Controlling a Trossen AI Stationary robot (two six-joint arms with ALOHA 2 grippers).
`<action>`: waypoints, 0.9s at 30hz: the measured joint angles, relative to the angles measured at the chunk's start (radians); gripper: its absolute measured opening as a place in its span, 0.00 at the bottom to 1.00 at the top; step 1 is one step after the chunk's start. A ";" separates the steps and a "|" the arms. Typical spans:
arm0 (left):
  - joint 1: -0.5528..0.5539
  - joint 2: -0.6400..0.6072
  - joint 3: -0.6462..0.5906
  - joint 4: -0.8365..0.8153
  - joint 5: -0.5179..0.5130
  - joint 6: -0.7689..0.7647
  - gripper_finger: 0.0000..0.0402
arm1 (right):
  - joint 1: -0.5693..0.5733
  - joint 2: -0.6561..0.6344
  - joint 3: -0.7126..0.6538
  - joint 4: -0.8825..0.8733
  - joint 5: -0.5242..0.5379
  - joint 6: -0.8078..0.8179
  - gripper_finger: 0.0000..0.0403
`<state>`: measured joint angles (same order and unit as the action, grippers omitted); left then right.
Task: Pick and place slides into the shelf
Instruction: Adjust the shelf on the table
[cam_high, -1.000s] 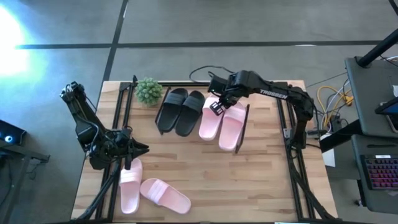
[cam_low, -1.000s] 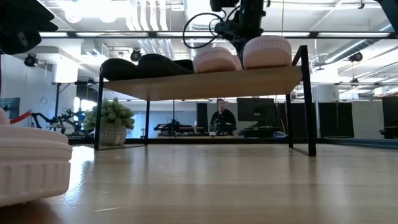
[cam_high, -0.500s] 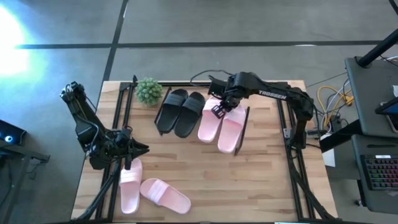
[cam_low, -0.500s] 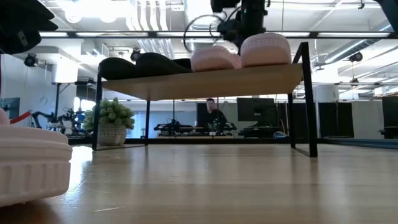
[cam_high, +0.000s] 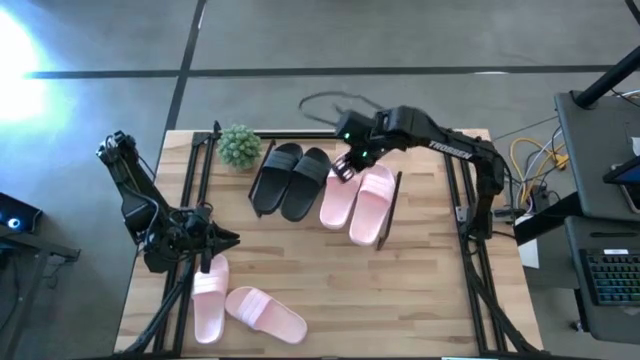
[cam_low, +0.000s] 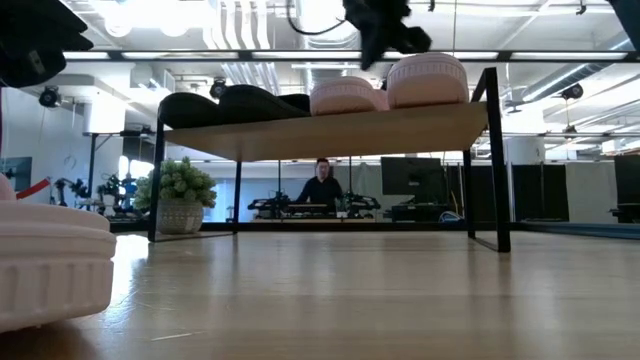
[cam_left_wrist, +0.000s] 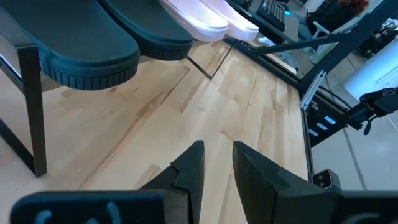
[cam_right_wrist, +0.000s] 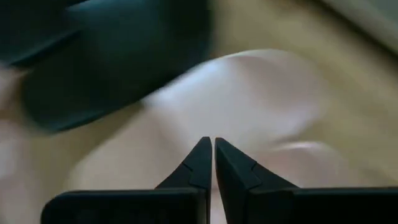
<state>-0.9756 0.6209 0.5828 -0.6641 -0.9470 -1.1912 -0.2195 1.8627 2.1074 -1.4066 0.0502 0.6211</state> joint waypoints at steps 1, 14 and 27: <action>0.000 0.000 0.000 0.000 0.000 0.001 0.17 | 0.020 0.002 -0.005 0.032 -0.054 0.007 0.03; 0.000 0.002 0.000 0.000 0.000 0.028 0.17 | 0.403 0.003 -0.081 0.042 -0.118 0.194 0.03; 0.000 0.011 -0.001 -0.002 0.083 0.030 0.17 | 0.650 0.001 -0.226 -0.161 0.057 0.850 0.03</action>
<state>-0.9756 0.6322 0.5816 -0.6662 -0.8645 -1.1607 0.4302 1.8636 1.8810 -1.5676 0.1076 1.4711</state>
